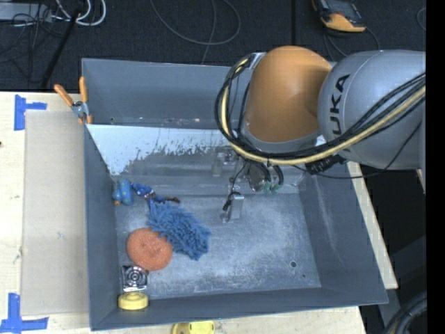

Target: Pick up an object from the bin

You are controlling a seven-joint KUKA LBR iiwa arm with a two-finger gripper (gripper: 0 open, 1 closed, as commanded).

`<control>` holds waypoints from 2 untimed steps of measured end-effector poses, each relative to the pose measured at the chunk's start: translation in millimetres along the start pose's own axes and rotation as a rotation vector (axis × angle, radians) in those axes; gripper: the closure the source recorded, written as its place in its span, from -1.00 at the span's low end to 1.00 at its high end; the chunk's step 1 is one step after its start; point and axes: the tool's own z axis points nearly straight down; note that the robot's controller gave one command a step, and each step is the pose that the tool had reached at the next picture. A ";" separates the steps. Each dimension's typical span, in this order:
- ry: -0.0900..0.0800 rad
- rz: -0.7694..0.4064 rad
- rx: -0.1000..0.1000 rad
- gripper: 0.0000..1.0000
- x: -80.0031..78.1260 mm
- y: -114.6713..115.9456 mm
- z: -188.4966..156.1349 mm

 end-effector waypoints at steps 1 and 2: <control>-0.008 0.002 0.000 -1.00 -1.2 -0.5 -5.0; -0.015 -0.052 0.000 -1.00 3.1 14.0 31.8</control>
Offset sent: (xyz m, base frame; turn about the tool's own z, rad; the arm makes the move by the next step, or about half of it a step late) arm -0.0179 0.0452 -0.1130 -0.1689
